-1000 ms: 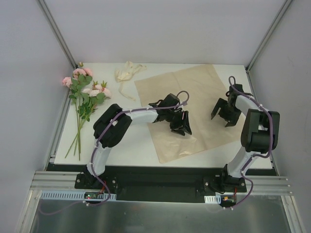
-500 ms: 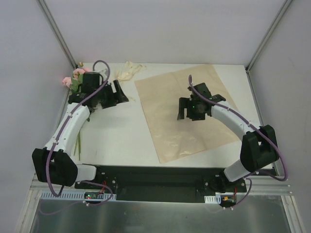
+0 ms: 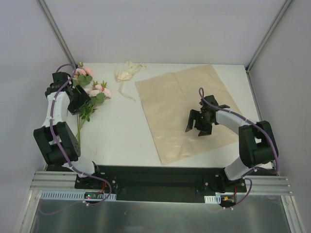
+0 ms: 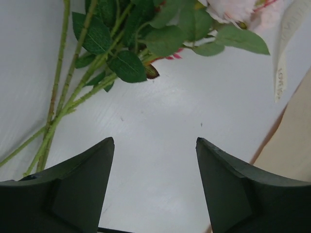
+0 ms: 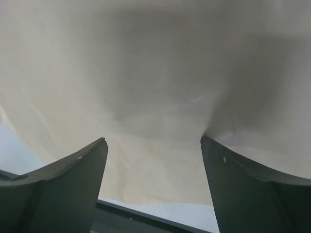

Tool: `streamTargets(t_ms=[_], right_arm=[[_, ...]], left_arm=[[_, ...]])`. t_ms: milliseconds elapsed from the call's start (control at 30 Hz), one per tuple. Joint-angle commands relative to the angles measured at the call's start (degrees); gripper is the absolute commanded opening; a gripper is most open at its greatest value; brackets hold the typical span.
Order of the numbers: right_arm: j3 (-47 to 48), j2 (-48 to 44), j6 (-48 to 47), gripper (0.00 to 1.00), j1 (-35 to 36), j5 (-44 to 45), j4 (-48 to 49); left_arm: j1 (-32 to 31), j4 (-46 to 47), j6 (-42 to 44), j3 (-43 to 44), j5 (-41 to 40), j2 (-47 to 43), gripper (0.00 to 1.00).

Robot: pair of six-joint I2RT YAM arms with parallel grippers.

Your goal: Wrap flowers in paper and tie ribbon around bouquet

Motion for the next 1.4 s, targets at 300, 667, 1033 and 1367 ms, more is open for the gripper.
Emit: streamTargets(t_ms=[300, 667, 1033, 1367], right_arm=[[-2.7, -9.5, -0.3, 0.83, -3.1, 2.0, 3.1], [-2.9, -9.1, -1.1, 0.83, -1.8, 0.7, 3.8], [-3.8, -9.8, -1.5, 0.83, -1.5, -0.5, 5.4], [-3.8, -9.7, -1.9, 0.83, -1.4, -0.8, 5.6]], left_arm=[[3.5, -2.8, 15.9, 15.0, -12.9, 22.2, 0.32], [4.6, -3.7, 26.8, 22.4, -11.2, 29.7, 0.31], [4.8, -3.8, 27.9, 28.6, -6.5, 35.3, 0.24], [4.8, -3.8, 28.4, 29.9, -5.7, 37.5, 0.17]])
